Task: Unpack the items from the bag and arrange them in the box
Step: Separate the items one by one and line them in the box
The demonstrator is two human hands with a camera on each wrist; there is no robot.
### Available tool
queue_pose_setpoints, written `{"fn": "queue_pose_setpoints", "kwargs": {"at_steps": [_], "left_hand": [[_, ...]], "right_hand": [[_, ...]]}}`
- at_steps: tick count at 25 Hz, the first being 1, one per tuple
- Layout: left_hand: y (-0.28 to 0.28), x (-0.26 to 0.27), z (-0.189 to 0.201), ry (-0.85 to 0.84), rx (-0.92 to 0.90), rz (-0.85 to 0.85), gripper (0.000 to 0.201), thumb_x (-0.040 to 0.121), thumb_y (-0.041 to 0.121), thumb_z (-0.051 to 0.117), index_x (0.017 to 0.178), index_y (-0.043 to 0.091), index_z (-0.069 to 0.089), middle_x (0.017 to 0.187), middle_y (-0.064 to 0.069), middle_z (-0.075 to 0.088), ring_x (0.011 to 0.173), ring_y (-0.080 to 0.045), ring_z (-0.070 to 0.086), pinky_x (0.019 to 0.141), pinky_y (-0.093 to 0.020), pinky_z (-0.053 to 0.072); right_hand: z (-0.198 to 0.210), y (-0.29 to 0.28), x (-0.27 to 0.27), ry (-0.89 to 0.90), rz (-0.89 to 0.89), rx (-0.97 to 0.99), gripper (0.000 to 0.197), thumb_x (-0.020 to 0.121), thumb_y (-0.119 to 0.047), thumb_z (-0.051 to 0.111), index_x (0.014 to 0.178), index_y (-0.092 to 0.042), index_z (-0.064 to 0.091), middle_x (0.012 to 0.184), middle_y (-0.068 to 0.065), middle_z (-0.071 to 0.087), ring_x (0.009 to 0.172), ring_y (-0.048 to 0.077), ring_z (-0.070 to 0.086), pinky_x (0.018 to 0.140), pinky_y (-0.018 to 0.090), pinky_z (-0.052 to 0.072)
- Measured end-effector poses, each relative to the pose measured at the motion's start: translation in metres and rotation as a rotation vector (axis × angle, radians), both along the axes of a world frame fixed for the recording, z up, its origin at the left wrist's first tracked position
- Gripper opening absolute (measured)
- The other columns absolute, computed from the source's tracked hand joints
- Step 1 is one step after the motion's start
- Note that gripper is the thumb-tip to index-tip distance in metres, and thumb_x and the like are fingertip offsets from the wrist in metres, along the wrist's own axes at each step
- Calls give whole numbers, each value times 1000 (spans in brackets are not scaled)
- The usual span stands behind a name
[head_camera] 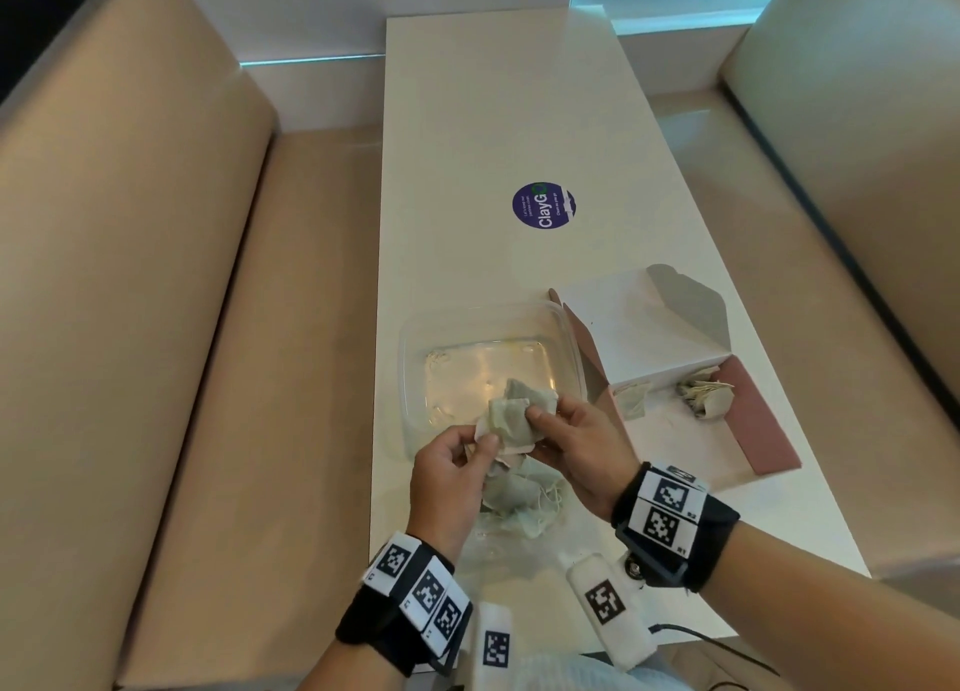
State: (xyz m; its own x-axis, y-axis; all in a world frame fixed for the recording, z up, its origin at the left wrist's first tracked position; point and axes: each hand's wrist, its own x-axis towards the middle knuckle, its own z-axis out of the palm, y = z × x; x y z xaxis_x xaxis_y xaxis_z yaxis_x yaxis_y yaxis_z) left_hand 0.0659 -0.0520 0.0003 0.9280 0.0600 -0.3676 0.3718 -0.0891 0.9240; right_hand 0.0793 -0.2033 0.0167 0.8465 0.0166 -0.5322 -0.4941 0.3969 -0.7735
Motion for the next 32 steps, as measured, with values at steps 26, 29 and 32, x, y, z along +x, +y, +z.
{"fn": "queue_pose_setpoints", "kwargs": {"at_steps": [26,29,32], "left_hand": [[12,8,18,147,-96,-281,6,87,11,66,87,6,68,69,-8,65,57,-12,62,53,-23,51],[13,6,16,181,-214,-198,7,89,10,63,86,8,68,67,-7,65,59,-17,62,54,-28,52],[14,3,14,185,-264,-166,9,90,12,62,85,9,68,70,-6,67,61,-16,62,56,-29,51]], "right_hand": [[48,-27,6,-232,562,-548,55,68,-12,81,115,-29,55,104,2,60,69,12,56,74,29,55],[43,-28,2,-146,376,-298,61,67,6,77,116,-24,56,107,5,59,75,16,58,80,34,56],[36,-30,0,-67,187,-245,51,75,8,69,118,-16,55,107,10,57,83,20,61,78,31,54]]}}
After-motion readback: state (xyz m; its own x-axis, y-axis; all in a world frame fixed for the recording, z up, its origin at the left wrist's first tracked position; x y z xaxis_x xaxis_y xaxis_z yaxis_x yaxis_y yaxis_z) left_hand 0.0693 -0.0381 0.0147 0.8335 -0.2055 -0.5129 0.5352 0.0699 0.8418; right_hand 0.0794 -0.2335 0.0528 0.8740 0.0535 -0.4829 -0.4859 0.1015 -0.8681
